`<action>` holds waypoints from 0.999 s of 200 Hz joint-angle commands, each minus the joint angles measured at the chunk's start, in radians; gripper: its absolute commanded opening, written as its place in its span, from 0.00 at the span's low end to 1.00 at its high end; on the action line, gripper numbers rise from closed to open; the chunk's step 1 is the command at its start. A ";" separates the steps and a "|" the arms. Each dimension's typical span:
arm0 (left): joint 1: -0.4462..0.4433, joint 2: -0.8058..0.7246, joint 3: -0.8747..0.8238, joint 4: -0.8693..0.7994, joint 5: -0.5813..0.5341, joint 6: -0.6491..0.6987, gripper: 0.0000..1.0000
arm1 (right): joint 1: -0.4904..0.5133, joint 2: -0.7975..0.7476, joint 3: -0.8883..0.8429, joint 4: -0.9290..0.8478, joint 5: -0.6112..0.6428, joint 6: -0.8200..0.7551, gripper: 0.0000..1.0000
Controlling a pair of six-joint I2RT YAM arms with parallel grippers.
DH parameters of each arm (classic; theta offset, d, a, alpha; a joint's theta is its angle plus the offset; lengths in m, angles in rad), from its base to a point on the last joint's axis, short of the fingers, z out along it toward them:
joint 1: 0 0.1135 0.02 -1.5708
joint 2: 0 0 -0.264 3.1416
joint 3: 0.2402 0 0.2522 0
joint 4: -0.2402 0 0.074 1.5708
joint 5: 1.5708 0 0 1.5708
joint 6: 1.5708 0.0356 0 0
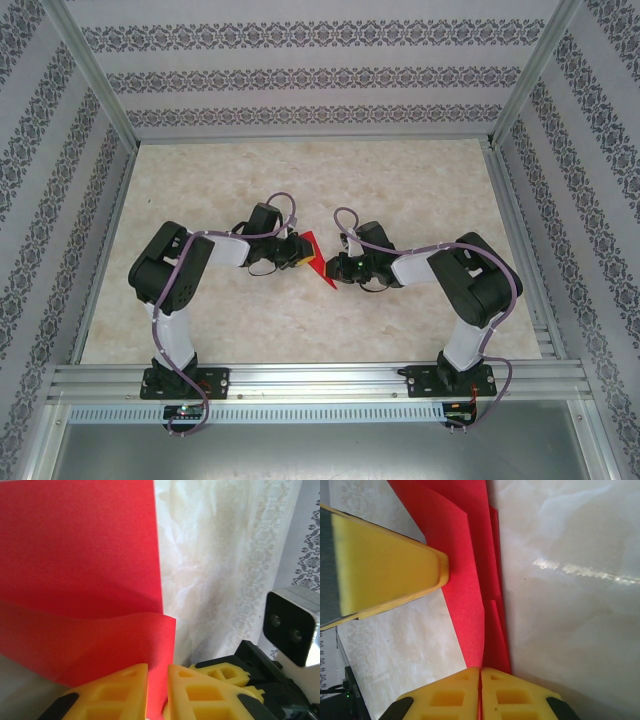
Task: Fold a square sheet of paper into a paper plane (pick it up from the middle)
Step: Fold the wing for the fifth time at the center of the table.
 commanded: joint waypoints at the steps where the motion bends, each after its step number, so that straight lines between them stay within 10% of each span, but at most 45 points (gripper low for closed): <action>1: -0.009 0.026 0.026 -0.061 -0.026 0.040 0.19 | 0.000 0.005 0.003 -0.056 0.044 -0.001 0.11; 80: -0.009 0.047 0.040 -0.125 -0.059 0.061 0.18 | 0.012 -0.186 0.077 -0.304 0.118 -0.067 0.22; 200: -0.010 0.052 0.051 -0.158 -0.071 0.068 0.16 | 0.060 -0.020 0.175 -0.346 0.085 -0.089 0.12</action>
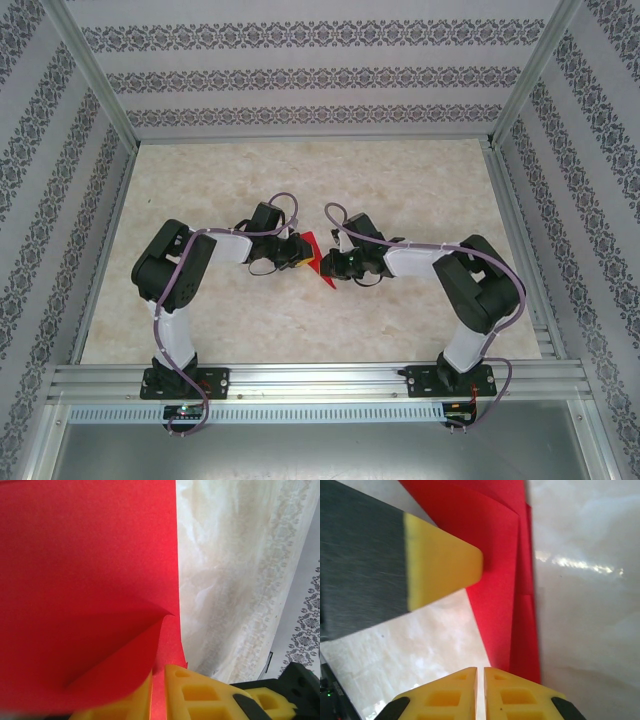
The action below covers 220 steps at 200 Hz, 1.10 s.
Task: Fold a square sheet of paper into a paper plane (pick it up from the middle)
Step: Fold the wing for the fifth time at the center of the table.
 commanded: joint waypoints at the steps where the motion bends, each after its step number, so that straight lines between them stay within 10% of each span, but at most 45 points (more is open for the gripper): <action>1: -0.008 0.032 0.010 -0.070 -0.052 0.020 0.16 | 0.000 0.015 0.020 -0.027 -0.009 -0.028 0.12; 220: -0.008 0.080 0.122 -0.334 -0.183 0.075 0.17 | 0.042 0.015 0.072 -0.278 0.111 -0.100 0.11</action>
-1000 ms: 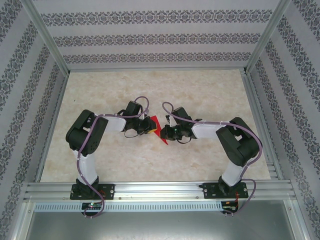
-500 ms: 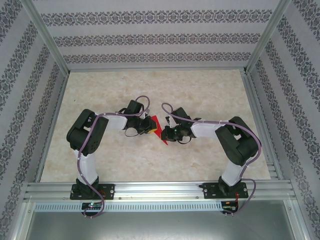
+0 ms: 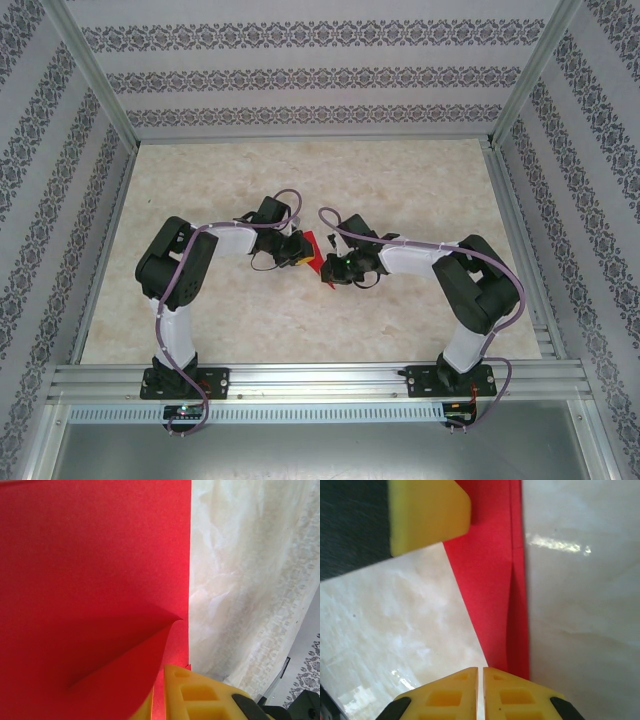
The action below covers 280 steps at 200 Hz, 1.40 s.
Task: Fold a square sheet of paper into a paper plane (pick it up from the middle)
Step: Fold the wing for the fifth time at the center of the table.
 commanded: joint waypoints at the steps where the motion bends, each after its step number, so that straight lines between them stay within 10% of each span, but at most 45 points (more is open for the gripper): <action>1: 0.000 0.051 0.002 -0.119 -0.128 0.037 0.17 | 0.010 0.016 0.006 -0.079 0.053 -0.040 0.11; 280: -0.001 0.067 0.020 -0.152 -0.152 0.048 0.17 | 0.012 -0.170 -0.049 -0.019 0.083 0.042 0.10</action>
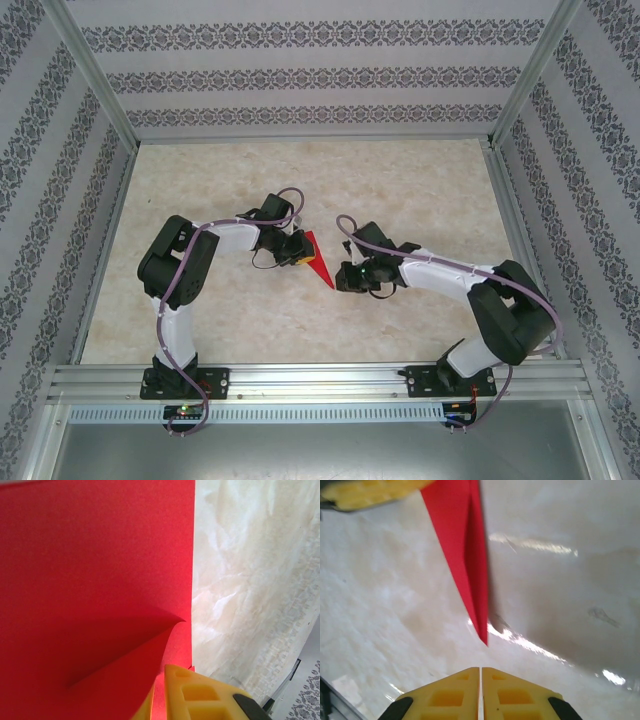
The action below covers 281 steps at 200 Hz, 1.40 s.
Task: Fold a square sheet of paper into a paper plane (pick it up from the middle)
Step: Fold the wing for the fifth time at the center of the table.
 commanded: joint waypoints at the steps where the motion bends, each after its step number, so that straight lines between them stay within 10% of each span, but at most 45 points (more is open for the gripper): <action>1: 0.006 0.053 -0.028 -0.071 -0.128 0.027 0.17 | 0.011 0.055 0.067 0.078 0.019 0.024 0.10; 116: 0.006 0.025 -0.013 -0.038 -0.076 0.043 0.18 | 0.011 0.330 0.206 0.106 -0.006 0.007 0.08; 281: 0.007 -0.085 -0.035 0.039 -0.055 0.415 0.26 | -0.025 0.378 0.145 0.100 -0.001 0.024 0.04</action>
